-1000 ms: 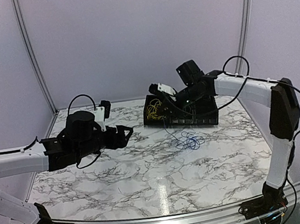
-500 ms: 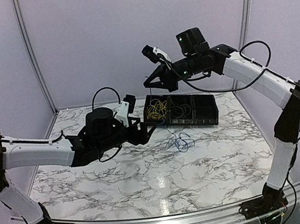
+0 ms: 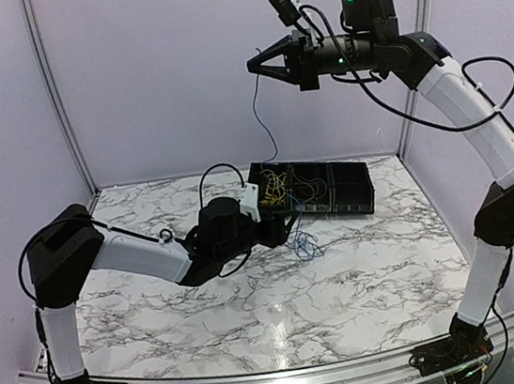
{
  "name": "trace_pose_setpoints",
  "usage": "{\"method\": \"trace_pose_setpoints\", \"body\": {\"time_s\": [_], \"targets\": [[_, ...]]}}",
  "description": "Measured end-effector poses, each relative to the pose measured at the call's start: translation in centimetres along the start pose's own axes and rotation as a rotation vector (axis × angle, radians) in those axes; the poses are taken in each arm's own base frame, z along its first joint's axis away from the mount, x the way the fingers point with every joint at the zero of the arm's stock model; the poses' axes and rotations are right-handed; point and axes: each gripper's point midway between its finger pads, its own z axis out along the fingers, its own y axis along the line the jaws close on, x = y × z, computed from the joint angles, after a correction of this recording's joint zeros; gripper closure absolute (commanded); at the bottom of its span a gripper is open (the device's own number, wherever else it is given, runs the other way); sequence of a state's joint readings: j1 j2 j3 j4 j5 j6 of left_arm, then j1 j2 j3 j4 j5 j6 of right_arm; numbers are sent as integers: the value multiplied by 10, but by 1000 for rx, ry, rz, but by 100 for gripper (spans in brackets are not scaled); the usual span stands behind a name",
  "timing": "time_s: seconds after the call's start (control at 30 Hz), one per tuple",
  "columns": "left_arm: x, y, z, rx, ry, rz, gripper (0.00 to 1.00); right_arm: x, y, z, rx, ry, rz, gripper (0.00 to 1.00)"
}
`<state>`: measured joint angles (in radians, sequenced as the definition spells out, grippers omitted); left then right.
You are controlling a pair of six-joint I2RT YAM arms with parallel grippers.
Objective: Untangle the cables
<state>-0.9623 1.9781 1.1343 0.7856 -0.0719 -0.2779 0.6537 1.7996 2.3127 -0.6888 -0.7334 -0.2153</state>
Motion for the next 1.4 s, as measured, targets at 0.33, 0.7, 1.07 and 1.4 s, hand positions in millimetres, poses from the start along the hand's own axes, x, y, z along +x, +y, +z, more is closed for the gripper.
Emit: {"method": "trace_pose_setpoints", "body": {"time_s": [0.33, 0.7, 1.07, 1.4], "targets": [[77, 4, 33, 63, 107, -138, 58, -82, -3, -39, 143, -195, -154, 100], [143, 20, 2, 24, 282, -198, 62, -189, -48, -177, 568, -538, -407, 100], [99, 21, -31, -25, 263, -109, 67, -189, -44, -215, 710, -577, -536, 100], [51, 32, -92, -76, 236, -1, 69, 54, -106, -213, 846, -59, -230, 100]]}}
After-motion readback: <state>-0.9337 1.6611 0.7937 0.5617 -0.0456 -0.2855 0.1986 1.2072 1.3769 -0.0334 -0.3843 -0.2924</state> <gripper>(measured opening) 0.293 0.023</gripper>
